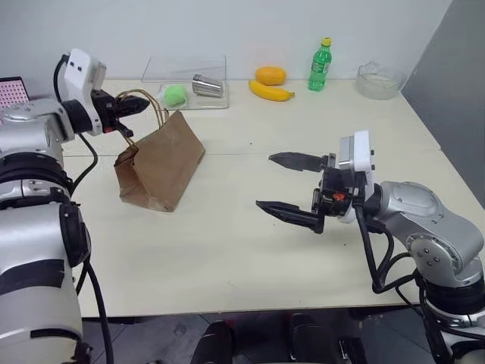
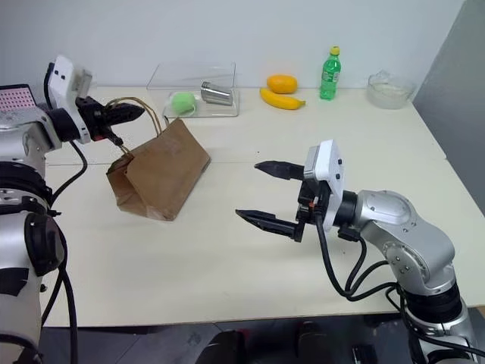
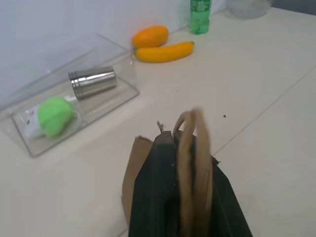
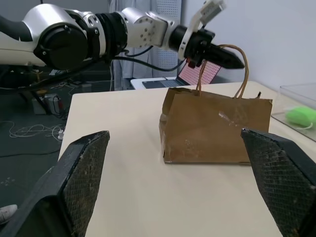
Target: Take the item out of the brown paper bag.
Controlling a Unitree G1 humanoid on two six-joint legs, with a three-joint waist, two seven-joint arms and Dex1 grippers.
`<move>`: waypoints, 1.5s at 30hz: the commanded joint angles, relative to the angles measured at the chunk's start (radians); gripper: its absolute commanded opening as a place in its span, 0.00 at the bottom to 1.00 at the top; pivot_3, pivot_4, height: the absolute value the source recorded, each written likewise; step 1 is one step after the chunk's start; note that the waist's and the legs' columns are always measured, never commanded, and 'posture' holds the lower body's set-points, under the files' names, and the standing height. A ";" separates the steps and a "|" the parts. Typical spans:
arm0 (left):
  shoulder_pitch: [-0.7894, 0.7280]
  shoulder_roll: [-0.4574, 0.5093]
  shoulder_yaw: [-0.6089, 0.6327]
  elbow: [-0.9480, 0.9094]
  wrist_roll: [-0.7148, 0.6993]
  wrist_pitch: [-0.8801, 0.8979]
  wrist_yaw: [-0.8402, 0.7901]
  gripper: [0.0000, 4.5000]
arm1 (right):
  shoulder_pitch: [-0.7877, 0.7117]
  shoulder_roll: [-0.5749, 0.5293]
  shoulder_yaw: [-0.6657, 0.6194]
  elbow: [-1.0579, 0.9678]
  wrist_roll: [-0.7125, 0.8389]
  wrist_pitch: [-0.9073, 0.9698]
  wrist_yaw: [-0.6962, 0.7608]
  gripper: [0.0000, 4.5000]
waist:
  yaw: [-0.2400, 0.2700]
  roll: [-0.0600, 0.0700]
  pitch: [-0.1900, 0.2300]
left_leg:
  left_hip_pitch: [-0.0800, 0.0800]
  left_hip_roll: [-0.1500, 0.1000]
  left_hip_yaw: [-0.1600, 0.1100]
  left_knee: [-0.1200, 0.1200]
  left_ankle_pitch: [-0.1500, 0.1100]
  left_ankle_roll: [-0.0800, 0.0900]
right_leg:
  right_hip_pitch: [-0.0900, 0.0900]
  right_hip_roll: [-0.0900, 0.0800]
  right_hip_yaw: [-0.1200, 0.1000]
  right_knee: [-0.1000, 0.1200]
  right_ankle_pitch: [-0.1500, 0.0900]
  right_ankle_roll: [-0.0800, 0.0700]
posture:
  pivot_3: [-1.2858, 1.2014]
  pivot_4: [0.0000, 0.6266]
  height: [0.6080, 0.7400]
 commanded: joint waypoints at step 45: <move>-0.315 -0.426 -0.041 0.173 0.203 -0.371 0.143 0.01 | 0.326 -0.017 -0.208 -0.328 -0.113 0.001 -0.448 1.00 | -0.005 -0.004 0.002 | -0.014 -0.002 0.000 0.012 0.000 0.001 | -0.010 0.000 0.000 0.004 0.001 0.001 | 0.52 0.24 1.00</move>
